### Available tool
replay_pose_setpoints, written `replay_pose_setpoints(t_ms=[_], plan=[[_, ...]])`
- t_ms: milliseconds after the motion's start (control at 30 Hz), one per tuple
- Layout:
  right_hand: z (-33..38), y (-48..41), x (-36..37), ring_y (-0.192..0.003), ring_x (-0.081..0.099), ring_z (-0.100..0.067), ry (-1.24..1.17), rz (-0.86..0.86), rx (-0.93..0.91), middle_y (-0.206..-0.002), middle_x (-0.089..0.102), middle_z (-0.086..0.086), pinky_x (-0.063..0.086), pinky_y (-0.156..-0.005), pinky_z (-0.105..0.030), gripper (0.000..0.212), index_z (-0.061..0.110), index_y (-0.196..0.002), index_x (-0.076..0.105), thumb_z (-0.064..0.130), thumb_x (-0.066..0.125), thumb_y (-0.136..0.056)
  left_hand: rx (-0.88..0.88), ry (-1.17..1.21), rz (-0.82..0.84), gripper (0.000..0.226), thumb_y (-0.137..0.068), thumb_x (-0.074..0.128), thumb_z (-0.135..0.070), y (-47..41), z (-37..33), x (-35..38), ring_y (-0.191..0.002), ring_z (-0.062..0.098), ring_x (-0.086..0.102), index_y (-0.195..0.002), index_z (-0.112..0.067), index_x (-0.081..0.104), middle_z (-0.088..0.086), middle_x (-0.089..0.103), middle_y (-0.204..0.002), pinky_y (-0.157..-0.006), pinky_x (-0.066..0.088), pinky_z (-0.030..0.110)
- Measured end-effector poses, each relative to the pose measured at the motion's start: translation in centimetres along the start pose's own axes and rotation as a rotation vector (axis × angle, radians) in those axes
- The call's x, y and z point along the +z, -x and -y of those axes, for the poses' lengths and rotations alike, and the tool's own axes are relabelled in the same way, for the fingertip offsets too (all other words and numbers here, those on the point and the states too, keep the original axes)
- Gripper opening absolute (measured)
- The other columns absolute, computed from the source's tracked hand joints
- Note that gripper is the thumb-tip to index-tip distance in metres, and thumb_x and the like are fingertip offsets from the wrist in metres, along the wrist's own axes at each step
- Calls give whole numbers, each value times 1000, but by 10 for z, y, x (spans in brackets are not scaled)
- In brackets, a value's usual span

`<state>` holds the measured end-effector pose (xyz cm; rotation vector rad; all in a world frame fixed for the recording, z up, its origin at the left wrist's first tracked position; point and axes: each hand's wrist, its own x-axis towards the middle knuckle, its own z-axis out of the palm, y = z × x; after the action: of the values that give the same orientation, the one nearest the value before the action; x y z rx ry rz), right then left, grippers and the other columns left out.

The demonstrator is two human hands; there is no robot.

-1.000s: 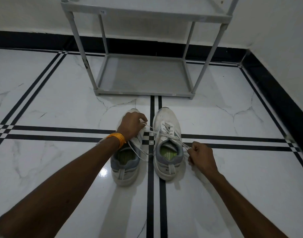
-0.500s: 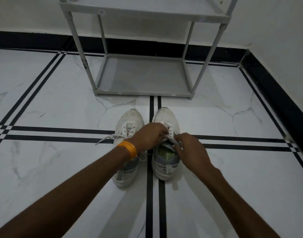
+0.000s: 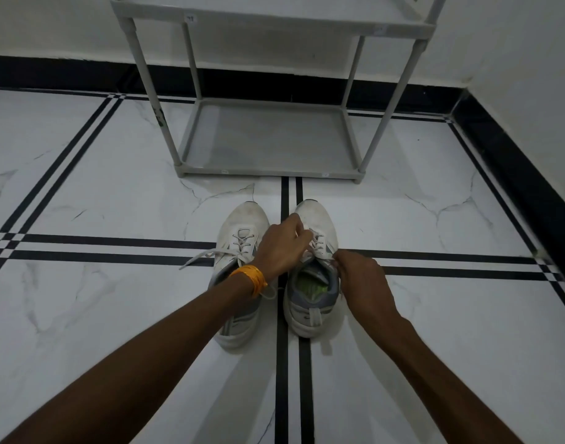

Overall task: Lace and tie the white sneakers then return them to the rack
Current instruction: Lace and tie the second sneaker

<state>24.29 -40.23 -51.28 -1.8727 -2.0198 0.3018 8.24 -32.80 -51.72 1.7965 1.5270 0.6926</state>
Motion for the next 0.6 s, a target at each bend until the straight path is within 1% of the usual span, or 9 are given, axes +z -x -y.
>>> replay_pose_setpoints(t_ms=[67,133,200,267,367,400,467,533,600], plan=[[-3,4,6,-81,67,-30,52,9,-51,-93,70,-14,50,-70,-35,13,7,-99,68,15,62,-91,23,-36,-25,21,-81,66,-31,-4,1,-1,-62,26,61,-85,-15,53,7,65,-65,-58,50,38],[-6,7,9,-76,68,-30,99,20,-107,-89,70,-13,54,-66,-38,13,9,-99,69,10,66,-86,65,-121,-3,21,-73,66,-16,-6,3,-2,-63,28,58,-85,-18,49,10,62,-66,-58,53,45],[-10,6,10,-71,70,-30,137,21,-163,-84,72,-12,56,-60,-36,24,8,-96,71,2,76,-74,110,-209,5,25,-73,61,-5,-7,6,-1,-62,27,54,-85,-19,45,9,59,-68,-59,52,48],[-14,4,10,-67,72,-28,167,15,-193,-81,74,-11,57,-56,-32,37,8,-95,73,-2,84,-61,143,-259,11,26,-75,60,-2,-7,8,0,-62,27,52,-85,-19,43,8,57,-70,-58,51,46],[-19,5,10,-65,72,-27,188,1,-216,-80,75,-10,57,-55,-28,42,7,-94,74,-3,87,-55,162,-297,29,27,-76,59,0,-9,5,-1,-64,26,48,-84,-19,41,6,54,-71,-54,43,37],[-18,6,9,-65,72,-27,182,-1,-216,-80,74,-9,56,-55,-27,42,7,-95,74,-3,86,-56,158,-295,34,27,-76,58,0,-10,6,-2,-64,26,47,-83,-20,40,6,53,-71,-54,42,37],[-20,6,11,-69,72,-28,152,0,-226,-83,75,-10,57,-59,-28,40,7,-97,74,-4,84,-60,150,-279,38,26,-75,59,-2,-8,8,-3,-63,25,47,-83,-19,41,6,54,-70,-57,46,40],[-18,5,13,-79,72,-29,95,16,-187,-92,75,-11,56,-69,-30,30,7,-102,73,-1,76,-73,139,-250,33,21,-78,60,-7,-4,11,-4,-62,26,51,-88,-17,45,5,56,-68,-57,47,40],[-14,3,9,-90,69,-28,-92,28,-43,-101,73,-12,52,-81,-32,21,7,-111,69,8,60,-91,148,-223,13,22,-85,62,-20,3,6,-9,-66,28,59,-101,-15,48,7,61,-73,-58,46,36]])
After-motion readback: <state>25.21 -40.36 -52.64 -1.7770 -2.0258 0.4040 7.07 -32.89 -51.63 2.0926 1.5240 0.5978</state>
